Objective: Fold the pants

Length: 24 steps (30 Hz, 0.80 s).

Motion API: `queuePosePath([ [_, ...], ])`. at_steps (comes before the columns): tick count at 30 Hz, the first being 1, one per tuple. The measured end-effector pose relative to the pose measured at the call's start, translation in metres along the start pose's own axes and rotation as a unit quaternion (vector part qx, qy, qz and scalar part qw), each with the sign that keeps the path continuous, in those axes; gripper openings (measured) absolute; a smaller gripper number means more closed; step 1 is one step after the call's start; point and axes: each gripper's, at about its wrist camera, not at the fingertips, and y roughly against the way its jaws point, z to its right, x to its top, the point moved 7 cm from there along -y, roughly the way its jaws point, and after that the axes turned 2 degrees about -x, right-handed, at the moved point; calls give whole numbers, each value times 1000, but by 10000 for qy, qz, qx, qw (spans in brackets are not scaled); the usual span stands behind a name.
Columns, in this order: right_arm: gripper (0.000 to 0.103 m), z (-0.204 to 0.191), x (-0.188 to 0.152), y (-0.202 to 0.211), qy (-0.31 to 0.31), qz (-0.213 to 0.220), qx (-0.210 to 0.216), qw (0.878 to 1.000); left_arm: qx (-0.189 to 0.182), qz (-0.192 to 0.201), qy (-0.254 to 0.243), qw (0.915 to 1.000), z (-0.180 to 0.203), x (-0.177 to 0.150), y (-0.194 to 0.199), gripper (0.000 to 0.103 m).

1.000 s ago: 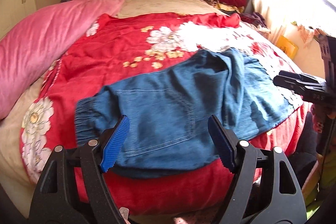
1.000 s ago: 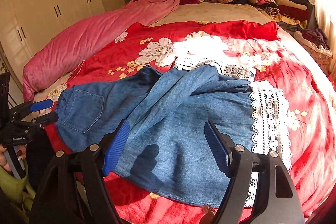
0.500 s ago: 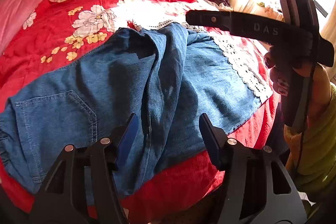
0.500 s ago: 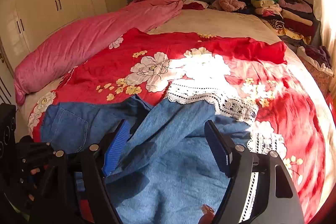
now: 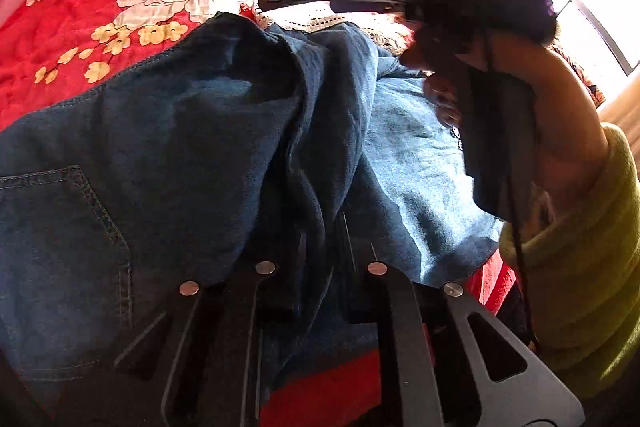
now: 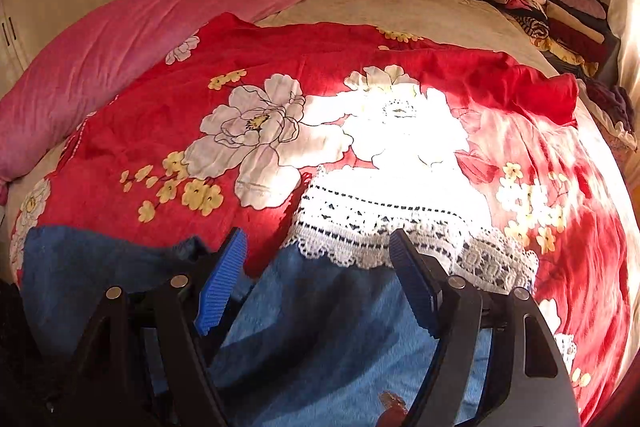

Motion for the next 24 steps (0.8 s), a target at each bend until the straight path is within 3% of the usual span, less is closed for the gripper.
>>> queuePosePath([
  [6,71,1,10,-42,82,-301,-445,9985,50,-20,-314,9995,10,-5,1,6],
  [7,64,3,11,-46,93,-274,-530,9982,57,-31,-339,9994,11,-6,1,6],
  [8,42,5,12,-48,132,-230,-624,9977,65,-35,-357,9993,11,-6,0,6],
  [11,12,16,10,-41,4,-41,-507,9987,42,-35,-329,9994,9,-4,0,6],
  [18,9,71,-8,37,-747,673,-99,9949,63,9,-225,9997,-2,0,1,6],
  [22,9,114,-43,86,-1584,916,262,9828,180,88,-289,9994,-2,-2,6,7],
  [24,9,125,-63,107,-1749,988,237,9793,367,158,-440,9982,-2,-7,10,7],
])
